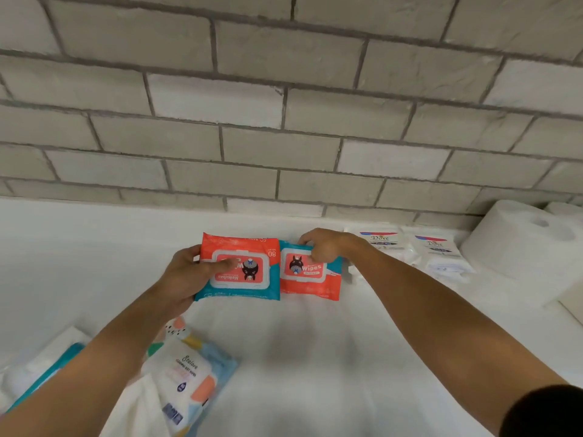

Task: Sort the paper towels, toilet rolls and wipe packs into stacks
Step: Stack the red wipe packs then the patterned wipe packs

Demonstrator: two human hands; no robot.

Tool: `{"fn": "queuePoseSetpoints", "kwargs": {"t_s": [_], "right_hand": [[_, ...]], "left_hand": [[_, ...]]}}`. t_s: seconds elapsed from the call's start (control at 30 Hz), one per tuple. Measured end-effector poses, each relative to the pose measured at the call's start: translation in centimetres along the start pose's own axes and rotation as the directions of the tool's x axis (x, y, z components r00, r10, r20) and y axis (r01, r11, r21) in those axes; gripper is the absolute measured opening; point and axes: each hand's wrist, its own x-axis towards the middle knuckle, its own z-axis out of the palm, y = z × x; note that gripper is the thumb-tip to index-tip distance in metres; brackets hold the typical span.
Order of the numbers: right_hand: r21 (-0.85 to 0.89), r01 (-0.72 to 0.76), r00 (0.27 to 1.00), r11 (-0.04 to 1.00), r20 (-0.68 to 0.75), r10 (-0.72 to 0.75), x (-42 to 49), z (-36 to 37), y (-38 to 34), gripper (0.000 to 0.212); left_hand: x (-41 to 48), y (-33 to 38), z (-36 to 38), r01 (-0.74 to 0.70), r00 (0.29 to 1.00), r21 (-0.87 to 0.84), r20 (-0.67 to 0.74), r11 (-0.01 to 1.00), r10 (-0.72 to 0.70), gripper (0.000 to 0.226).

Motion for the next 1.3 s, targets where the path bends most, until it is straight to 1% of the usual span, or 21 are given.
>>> {"fn": "queuePoseSetpoints", "kwargs": {"t_s": [0.1,0.23,0.33,0.4,0.47,0.53,0.6,0.63,0.7,0.73,0.77,0.8,0.87,0.93,1.0,1.03,1.1,1.17,1.23,1.27,1.3], "right_hand": [[-0.020,-0.011,0.999,1.000,-0.052,0.010,1.6,1.0,0.4,0.035],[-0.154,-0.060,0.990,0.986,-0.139,0.039,3.2,2.2,0.9,0.027],[-0.234,-0.082,0.984,0.969,-0.173,0.042,3.7,2.7,1.2,0.031],[-0.234,-0.079,0.978,0.969,-0.205,0.030,3.4,3.2,1.3,0.038],[-0.157,-0.063,0.966,0.986,-0.257,0.020,2.6,3.9,1.3,0.046],[-0.088,-0.059,0.937,0.994,-0.348,0.025,1.5,4.7,1.3,0.055],[0.020,-0.048,0.874,0.999,-0.484,0.052,0.1,5.8,1.4,0.054],[0.138,-0.019,0.832,0.990,-0.547,0.093,-0.6,6.7,1.4,0.049],[0.386,0.085,0.749,0.919,-0.633,0.197,-2.3,8.5,1.3,0.034],[0.476,0.138,0.715,0.868,-0.654,0.246,-3.2,9.4,1.1,0.029],[0.539,0.169,0.693,0.825,-0.660,0.289,-4.0,10.2,1.0,0.028],[0.569,0.178,0.684,0.803,-0.658,0.314,-4.6,11.1,0.9,0.029],[0.550,0.165,0.689,0.819,-0.658,0.303,-5.3,12.7,0.8,0.039],[0.505,0.129,0.731,0.853,-0.630,0.262,-5.3,13.9,0.7,0.055],[0.461,0.069,0.766,0.885,-0.593,0.249,-5.3,14.5,0.7,0.062],[0.444,0.038,0.771,0.895,-0.583,0.256,-5.3,14.6,0.8,0.061],[0.417,-0.003,0.764,0.909,-0.586,0.271,-5.1,14.6,1.1,0.059],[0.414,-0.022,0.739,0.910,-0.606,0.293,-4.6,14.6,1.5,0.055],[0.438,-0.018,0.717,0.899,-0.621,0.317,-4.2,14.7,1.7,0.052],[0.457,-0.003,0.703,0.889,-0.631,0.327,-4.0,14.8,1.7,0.051],[0.482,0.017,0.694,0.876,-0.637,0.337,-3.8,14.9,1.7,0.050]], "left_hand": [[1.5,-0.3,0.2,0.014,1.000,0.005,-0.007,1.000,-0.014,0.036],[2.9,-0.7,0.3,0.042,0.999,0.010,0.001,0.999,-0.042,0.034],[3.6,-1.0,0.6,0.056,0.998,0.022,0.009,0.998,-0.056,0.035],[4.0,-1.2,0.9,0.063,0.998,0.026,0.012,0.998,-0.063,0.036],[4.3,-1.2,1.2,0.069,0.997,0.023,0.018,0.997,-0.069,0.037],[4.7,-1.2,1.4,0.073,0.997,0.029,0.031,0.997,-0.073,0.038],[4.9,-1.0,2.0,0.073,0.995,0.039,0.058,0.997,-0.075,0.037],[5.1,-0.9,2.4,0.072,0.994,0.045,0.074,0.996,-0.075,0.037],[5.3,-0.7,3.6,0.074,0.992,0.059,0.096,0.996,-0.079,0.035],[5.4,-0.7,4.4,0.077,0.991,0.060,0.106,0.995,-0.083,0.034],[5.5,-0.7,5.2,0.084,0.989,0.056,0.115,0.995,-0.090,0.034],[5.6,-0.6,6.2,0.093,0.987,0.056,0.125,0.994,-0.100,0.034],[5.7,-0.5,8.0,0.103,0.981,0.088,0.156,0.991,-0.116,0.032],[6.1,-0.8,9.3,0.099,0.976,0.137,0.178,0.986,-0.123,0.033],[6.6,-1.6,10.5,0.062,0.985,0.236,0.140,0.970,-0.097,0.039],[6.8,-2.0,10.9,0.022,0.994,0.317,0.095,0.948,-0.055,0.042],[7.1,-2.7,11.6,-0.042,0.999,0.472,0.004,0.880,0.045,0.050],[7.1,-3.2,11.9,-0.073,0.994,0.551,-0.025,0.831,0.104,0.058],[7.3,-3.8,11.7,-0.070,0.993,0.612,-0.033,0.788,0.115,0.071],[7.6,-4.3,11.5,-0.047,0.994,0.649,-0.048,0.759,0.102,0.079],[7.9,-4.7,11.4,-0.019,0.994,0.668,-0.064,0.744,0.084,0.080]]}}
